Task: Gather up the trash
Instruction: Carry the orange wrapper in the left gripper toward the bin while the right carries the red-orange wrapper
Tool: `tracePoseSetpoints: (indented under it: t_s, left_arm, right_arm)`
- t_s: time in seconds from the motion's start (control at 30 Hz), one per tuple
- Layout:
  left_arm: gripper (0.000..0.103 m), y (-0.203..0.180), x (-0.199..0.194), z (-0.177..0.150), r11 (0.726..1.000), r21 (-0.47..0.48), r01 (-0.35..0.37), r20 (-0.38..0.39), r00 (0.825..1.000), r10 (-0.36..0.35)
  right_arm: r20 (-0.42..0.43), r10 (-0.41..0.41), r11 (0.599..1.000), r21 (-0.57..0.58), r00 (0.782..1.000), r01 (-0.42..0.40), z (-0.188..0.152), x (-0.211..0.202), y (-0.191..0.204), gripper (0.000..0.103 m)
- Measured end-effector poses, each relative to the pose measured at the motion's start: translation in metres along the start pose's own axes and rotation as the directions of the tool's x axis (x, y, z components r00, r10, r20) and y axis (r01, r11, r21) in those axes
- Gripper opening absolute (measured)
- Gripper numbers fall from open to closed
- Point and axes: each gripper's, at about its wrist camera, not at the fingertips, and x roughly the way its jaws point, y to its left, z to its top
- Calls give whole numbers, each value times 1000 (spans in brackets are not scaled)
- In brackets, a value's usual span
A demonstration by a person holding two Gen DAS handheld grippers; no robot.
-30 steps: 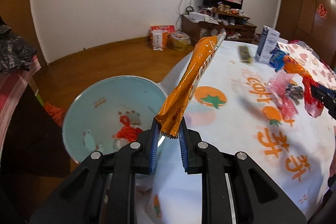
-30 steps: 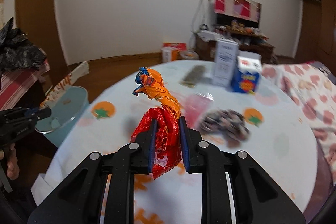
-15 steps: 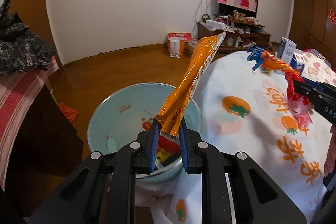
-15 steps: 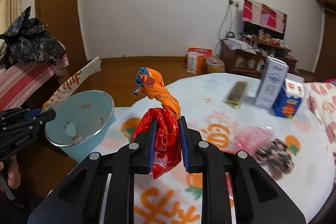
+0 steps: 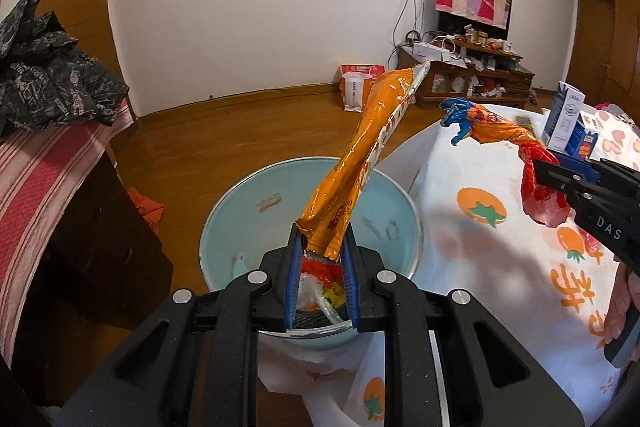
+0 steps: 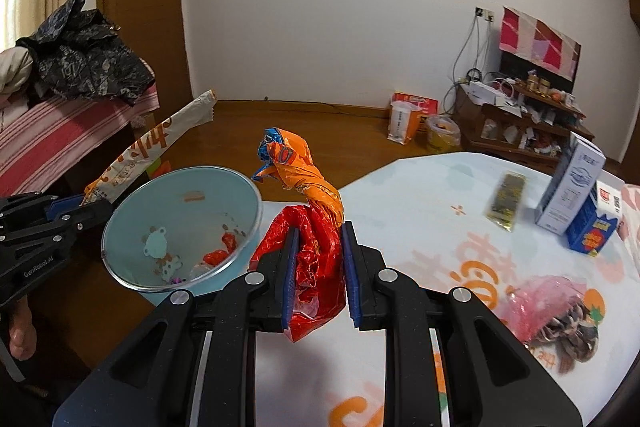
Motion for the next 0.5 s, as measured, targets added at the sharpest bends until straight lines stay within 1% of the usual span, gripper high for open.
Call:
tracePoseSetpoints:
  t_s: [0.5]
  left_arm:
    - [19,29,2,-10,997,-41,-71,-24,997,70]
  right_arm:
    - [-4,61,997,-50,998,-61,12,20,32,22]
